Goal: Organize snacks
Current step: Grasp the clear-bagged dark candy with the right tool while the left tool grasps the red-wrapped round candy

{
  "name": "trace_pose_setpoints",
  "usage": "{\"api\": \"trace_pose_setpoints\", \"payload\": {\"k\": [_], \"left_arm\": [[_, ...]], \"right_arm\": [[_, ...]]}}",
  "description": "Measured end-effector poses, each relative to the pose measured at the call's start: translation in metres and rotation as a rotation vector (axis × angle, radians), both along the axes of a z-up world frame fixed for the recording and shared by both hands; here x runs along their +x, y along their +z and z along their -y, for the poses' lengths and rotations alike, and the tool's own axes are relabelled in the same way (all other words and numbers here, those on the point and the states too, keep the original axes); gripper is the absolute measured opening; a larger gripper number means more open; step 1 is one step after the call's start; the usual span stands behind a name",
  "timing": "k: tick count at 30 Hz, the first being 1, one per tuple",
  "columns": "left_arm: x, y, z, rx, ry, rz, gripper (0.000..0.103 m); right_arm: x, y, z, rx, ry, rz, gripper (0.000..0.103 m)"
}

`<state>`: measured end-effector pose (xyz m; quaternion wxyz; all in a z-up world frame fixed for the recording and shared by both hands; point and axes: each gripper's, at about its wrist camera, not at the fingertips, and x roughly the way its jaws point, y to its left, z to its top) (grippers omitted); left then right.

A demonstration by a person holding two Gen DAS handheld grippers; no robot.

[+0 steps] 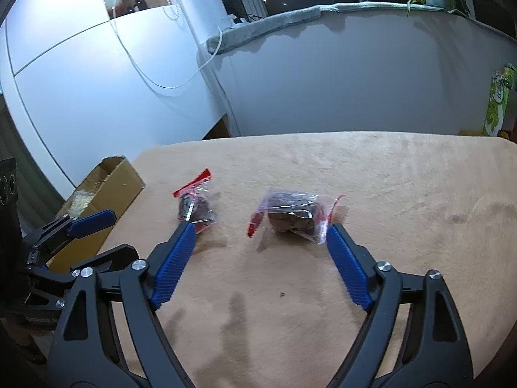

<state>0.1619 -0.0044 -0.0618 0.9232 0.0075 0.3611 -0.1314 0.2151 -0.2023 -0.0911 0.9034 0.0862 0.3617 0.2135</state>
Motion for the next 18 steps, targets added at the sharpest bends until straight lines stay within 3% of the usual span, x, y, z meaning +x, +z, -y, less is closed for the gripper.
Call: {"api": "trace_pose_setpoints", "payload": {"k": [9,12,14,16,18], "left_arm": [[0.057,-0.031,0.008,-0.084,0.021,-0.122,0.079],[0.065,-0.035,0.006,-0.125,0.026,-0.156,0.079],[0.067,-0.039,0.005,-0.118,0.027,-0.163,0.073],[0.065,-0.039,0.006,-0.113,0.027,-0.155,0.058],[0.064,-0.040,0.003,-0.115,0.034,-0.154,0.050]], "right_arm": [[0.040,-0.025,0.005,-0.006,-0.045,-0.130,0.086],[0.050,-0.025,0.010,0.005,-0.058,-0.131,0.085],[0.053,-0.026,0.012,0.026,-0.051,-0.128,0.078],[0.053,-0.027,0.013,0.057,-0.034,-0.130,0.063],[0.053,-0.028,0.012,0.063,-0.028,-0.130,0.058]]}}
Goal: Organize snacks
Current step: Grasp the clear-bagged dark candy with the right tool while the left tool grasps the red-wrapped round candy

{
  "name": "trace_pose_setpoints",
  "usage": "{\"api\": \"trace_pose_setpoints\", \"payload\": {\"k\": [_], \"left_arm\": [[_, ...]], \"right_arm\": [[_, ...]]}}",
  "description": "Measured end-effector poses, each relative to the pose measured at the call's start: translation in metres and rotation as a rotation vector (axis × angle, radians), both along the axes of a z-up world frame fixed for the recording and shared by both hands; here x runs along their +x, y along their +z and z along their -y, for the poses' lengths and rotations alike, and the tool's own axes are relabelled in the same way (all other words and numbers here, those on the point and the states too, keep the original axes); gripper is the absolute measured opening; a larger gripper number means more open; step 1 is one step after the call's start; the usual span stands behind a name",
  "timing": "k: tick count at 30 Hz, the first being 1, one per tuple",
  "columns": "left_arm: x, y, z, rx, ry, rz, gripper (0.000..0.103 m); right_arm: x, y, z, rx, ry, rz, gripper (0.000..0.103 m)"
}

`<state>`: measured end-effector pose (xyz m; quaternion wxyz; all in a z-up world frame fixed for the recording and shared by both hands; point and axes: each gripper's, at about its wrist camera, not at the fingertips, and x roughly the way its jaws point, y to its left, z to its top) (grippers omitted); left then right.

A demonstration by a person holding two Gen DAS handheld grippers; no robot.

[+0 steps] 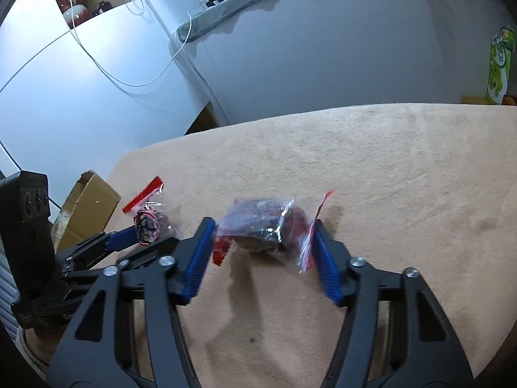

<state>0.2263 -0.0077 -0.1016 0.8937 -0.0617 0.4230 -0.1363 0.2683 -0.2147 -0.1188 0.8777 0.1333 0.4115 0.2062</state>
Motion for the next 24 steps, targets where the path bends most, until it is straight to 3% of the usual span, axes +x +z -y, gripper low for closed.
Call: {"api": "trace_pose_setpoints", "payload": {"k": [4,9,10,18,24], "left_arm": [[0.002,0.000,-0.006,-0.039,0.001,-0.001,0.040],[0.002,0.000,-0.009,-0.065,-0.004,0.002,0.037],[0.001,0.001,-0.010,-0.071,-0.008,0.008,0.026],[-0.026,0.015,0.000,-0.023,-0.046,0.085,0.026],[-0.051,0.026,-0.003,-0.032,-0.064,0.106,0.026]], "right_arm": [[-0.002,0.000,-0.001,0.006,0.005,0.005,0.056],[-0.003,-0.001,0.002,0.028,-0.006,0.006,0.055],[-0.003,-0.001,0.003,0.033,-0.008,0.008,0.055],[-0.009,0.000,0.011,0.062,-0.038,0.028,0.055],[-0.027,0.008,0.014,0.074,-0.056,0.062,0.055]]}}
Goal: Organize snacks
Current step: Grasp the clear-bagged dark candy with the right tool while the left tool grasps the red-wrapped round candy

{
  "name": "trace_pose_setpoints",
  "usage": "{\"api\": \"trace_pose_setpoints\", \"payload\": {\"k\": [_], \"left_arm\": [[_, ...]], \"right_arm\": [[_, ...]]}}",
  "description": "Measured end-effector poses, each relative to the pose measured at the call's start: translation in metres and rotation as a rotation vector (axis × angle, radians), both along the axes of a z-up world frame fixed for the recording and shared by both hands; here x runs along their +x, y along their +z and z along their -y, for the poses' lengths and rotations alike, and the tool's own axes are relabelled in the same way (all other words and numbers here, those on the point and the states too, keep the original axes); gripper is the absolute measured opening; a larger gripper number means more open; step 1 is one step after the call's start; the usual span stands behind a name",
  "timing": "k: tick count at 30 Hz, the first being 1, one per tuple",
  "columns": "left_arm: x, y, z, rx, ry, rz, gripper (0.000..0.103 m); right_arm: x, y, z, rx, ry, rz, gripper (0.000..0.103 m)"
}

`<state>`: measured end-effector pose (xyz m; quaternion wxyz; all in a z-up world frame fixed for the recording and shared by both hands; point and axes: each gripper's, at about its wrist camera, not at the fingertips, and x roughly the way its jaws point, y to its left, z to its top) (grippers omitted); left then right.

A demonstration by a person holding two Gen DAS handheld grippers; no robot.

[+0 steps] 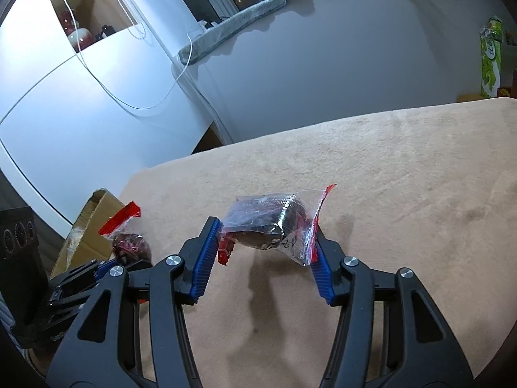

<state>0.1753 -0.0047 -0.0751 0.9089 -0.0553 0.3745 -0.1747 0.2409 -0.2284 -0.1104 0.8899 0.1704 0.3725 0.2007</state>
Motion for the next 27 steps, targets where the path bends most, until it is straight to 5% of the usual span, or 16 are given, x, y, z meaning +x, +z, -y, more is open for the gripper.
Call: {"api": "trace_pose_setpoints", "payload": {"k": [15,27], "left_arm": [[-0.096,0.083,-0.020,0.048,0.017,0.221,0.026],[-0.144,0.109,-0.058,0.012,0.034,0.321,0.026]], "right_arm": [[-0.104,0.036,0.005,-0.029,-0.053,0.061,0.055],[-0.138,0.086,-0.045,-0.100,-0.014,0.142,0.055]]}}
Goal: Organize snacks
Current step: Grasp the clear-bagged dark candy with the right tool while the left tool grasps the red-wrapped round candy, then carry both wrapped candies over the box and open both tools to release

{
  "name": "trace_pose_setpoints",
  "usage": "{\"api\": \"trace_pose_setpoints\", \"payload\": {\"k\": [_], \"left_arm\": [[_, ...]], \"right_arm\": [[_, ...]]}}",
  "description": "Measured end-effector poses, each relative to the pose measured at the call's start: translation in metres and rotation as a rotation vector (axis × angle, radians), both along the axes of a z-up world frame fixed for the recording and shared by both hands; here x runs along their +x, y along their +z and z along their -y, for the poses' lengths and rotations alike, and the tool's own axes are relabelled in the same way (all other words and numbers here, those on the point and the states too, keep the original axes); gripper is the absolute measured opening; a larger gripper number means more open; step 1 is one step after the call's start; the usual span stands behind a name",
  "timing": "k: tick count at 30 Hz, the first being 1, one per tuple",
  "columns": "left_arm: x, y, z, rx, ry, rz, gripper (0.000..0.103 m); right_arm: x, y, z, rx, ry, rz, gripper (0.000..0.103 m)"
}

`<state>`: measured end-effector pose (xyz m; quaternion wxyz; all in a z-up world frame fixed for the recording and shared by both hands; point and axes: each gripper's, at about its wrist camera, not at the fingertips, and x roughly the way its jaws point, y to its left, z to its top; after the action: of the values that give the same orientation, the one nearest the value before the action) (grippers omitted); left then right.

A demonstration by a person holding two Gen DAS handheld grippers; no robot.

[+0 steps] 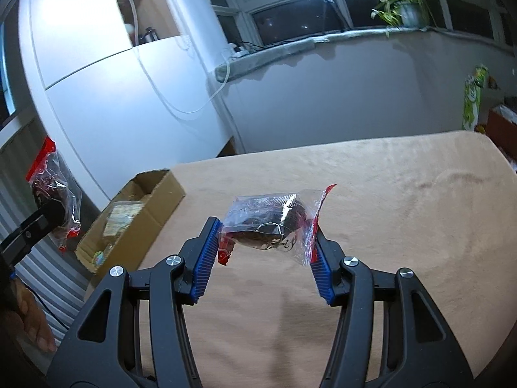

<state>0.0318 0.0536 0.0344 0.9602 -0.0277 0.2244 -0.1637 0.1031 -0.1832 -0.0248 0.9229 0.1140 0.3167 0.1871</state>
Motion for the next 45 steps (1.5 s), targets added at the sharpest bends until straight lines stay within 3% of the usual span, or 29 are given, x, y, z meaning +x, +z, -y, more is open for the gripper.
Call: {"api": "trace_pose_setpoints", "payload": {"k": [19,29,36,37,38,40,41,45], "left_arm": [[-0.037,-0.008,-0.080,-0.061,0.119,0.028,0.026],[-0.024,-0.055,-0.162,-0.097,0.305,-0.082,0.026],[0.003,-0.082,-0.186,-0.117,0.317,-0.164,0.027],[0.011,-0.085,-0.183,-0.099,0.307,-0.187,0.031],[0.014,-0.087,-0.182,-0.080,0.312,-0.201,0.037],[0.012,-0.089,-0.182,-0.046,0.364,-0.196,0.077],[0.007,-0.088,-0.184,-0.048,0.384,-0.175,0.082],[-0.006,-0.082,-0.190,-0.048,0.421,-0.144,0.082]], "right_arm": [[-0.018,0.030,-0.107,-0.086,0.138,0.060,0.055],[-0.008,0.013,-0.201,-0.110,0.311,0.031,0.056],[0.005,0.006,-0.259,-0.117,0.417,0.038,0.056],[0.007,0.006,-0.264,-0.115,0.427,0.039,0.057],[0.010,0.004,-0.270,-0.115,0.438,0.040,0.065],[0.015,0.001,-0.275,-0.119,0.451,0.027,0.076],[0.015,0.001,-0.273,-0.103,0.446,0.037,0.077],[0.017,0.005,-0.256,-0.061,0.399,0.073,0.078]]}}
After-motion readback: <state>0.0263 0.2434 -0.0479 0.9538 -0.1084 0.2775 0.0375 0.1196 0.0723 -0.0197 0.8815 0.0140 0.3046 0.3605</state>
